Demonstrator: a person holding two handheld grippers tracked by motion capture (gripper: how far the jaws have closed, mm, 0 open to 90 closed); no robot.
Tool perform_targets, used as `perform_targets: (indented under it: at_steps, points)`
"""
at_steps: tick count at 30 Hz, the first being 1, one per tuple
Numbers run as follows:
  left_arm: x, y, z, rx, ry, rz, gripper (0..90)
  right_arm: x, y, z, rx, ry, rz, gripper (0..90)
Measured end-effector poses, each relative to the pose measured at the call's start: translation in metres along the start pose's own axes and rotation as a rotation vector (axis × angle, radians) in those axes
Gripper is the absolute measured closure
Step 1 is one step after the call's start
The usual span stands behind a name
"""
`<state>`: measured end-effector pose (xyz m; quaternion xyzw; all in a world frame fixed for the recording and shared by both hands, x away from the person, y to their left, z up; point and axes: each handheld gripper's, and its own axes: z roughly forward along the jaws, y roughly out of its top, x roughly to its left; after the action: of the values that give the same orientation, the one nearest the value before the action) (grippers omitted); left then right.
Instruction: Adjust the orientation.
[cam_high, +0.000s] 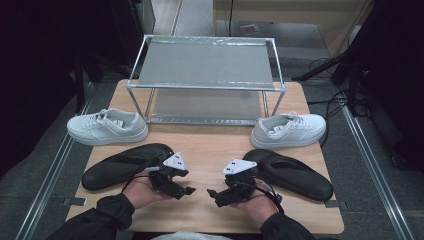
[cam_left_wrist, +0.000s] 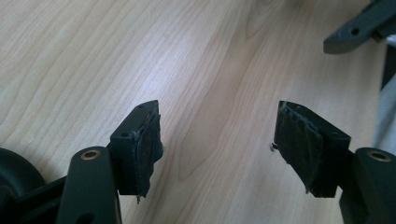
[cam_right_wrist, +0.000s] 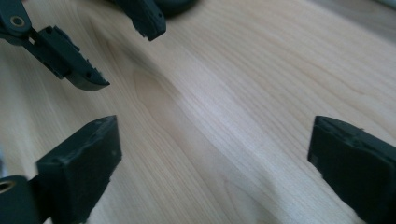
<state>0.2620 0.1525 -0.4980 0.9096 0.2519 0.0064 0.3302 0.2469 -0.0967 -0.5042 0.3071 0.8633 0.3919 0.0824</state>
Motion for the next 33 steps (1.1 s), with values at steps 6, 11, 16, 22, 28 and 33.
perform_targets:
  at_steps: [6,11,16,22,28,33]
  points:
    - [0.005,0.003,-0.005,0.003,-0.052,-0.040,33.3,-0.006,0.003,-0.015,-0.034,-0.018,-0.004,22.5]
    - [0.006,0.004,-0.011,-0.022,-0.048,-0.052,36.7,-0.007,0.005,-0.021,-0.039,-0.022,-0.013,32.8]
    - [0.008,0.002,-0.015,-0.036,-0.048,-0.072,37.5,-0.005,0.009,-0.025,-0.068,0.015,-0.003,40.9]
    - [0.009,-0.002,-0.020,-0.034,-0.025,-0.048,37.7,-0.003,0.010,-0.030,-0.087,0.067,0.006,47.8]
    - [0.009,-0.004,-0.024,-0.049,-0.013,-0.034,36.3,-0.002,0.012,-0.034,-0.093,0.094,0.023,46.6]
    - [0.013,-0.005,-0.030,-0.062,-0.005,-0.051,34.8,-0.006,0.015,-0.034,-0.082,0.113,-0.003,42.7]
